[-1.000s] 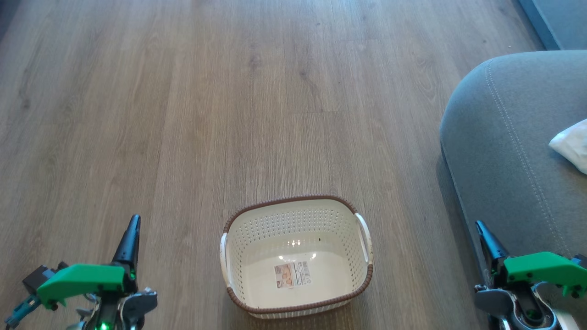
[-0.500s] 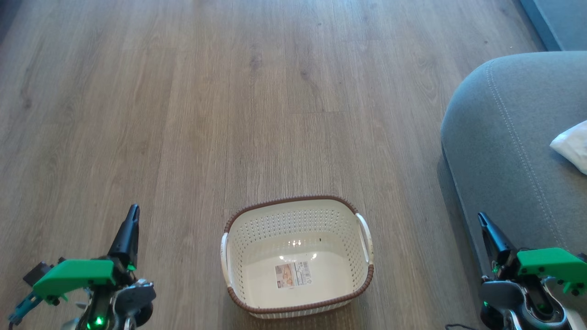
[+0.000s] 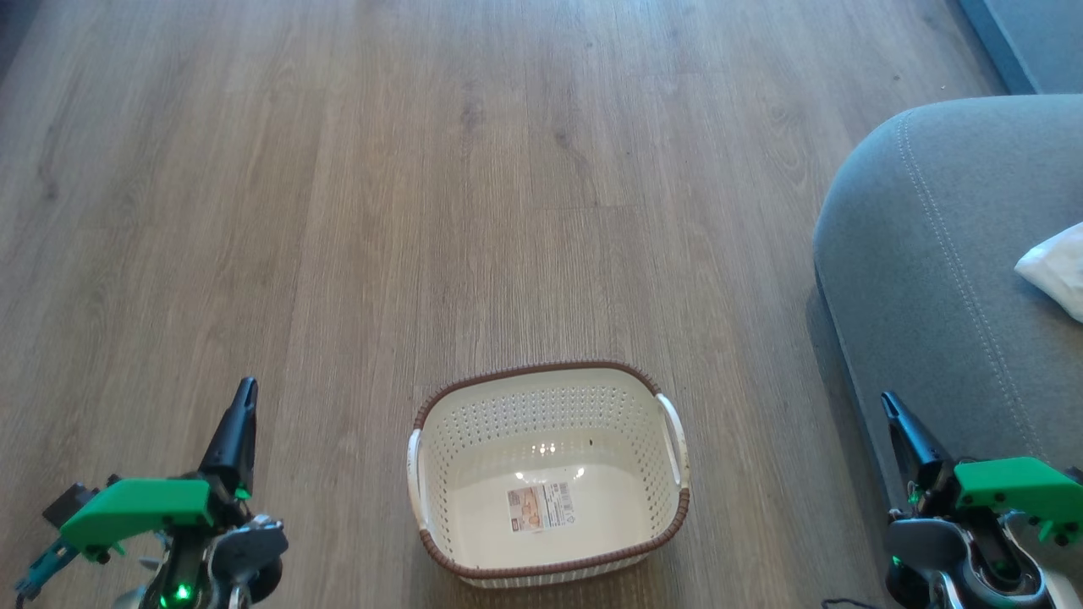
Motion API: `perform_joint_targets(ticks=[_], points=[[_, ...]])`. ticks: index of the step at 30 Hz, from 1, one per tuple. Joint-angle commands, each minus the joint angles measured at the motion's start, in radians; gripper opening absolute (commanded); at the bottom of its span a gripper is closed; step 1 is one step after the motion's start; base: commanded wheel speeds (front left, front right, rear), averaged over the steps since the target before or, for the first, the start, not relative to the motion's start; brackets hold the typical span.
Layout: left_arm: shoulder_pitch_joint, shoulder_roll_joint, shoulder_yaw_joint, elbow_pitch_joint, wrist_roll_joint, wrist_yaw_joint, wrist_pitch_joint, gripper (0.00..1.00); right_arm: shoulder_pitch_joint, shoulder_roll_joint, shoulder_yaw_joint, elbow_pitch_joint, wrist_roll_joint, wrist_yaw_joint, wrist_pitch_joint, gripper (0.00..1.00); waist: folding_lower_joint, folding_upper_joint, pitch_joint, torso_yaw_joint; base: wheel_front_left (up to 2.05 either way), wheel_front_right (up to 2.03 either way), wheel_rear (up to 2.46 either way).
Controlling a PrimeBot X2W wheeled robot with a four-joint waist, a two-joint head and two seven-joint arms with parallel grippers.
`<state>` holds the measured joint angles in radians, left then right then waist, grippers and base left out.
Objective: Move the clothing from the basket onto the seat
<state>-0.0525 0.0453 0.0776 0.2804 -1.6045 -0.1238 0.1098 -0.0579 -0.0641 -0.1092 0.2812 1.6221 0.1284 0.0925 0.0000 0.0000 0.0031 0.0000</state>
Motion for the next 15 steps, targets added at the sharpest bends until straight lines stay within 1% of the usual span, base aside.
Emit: perform_joint_targets(ticks=[1, 15], points=[[-0.056, 0.005, 0.036, -0.035, -0.004, -0.007, 0.003, 0.00, -0.048, -0.001, 0.015, -0.037, 0.003, 0.002, 0.005, 0.00, 0.0000, 0.0000, 0.000, 0.000, 0.00, 0.00, 0.00], [-0.056, 0.005, 0.036, -0.035, -0.004, -0.007, 0.003, 0.00, -0.049, 0.002, 0.011, -0.037, 0.000, 0.002, 0.008, 0.00, 0.0000, 0.0000, 0.000, 0.000, 0.00, 0.00, 0.00]])
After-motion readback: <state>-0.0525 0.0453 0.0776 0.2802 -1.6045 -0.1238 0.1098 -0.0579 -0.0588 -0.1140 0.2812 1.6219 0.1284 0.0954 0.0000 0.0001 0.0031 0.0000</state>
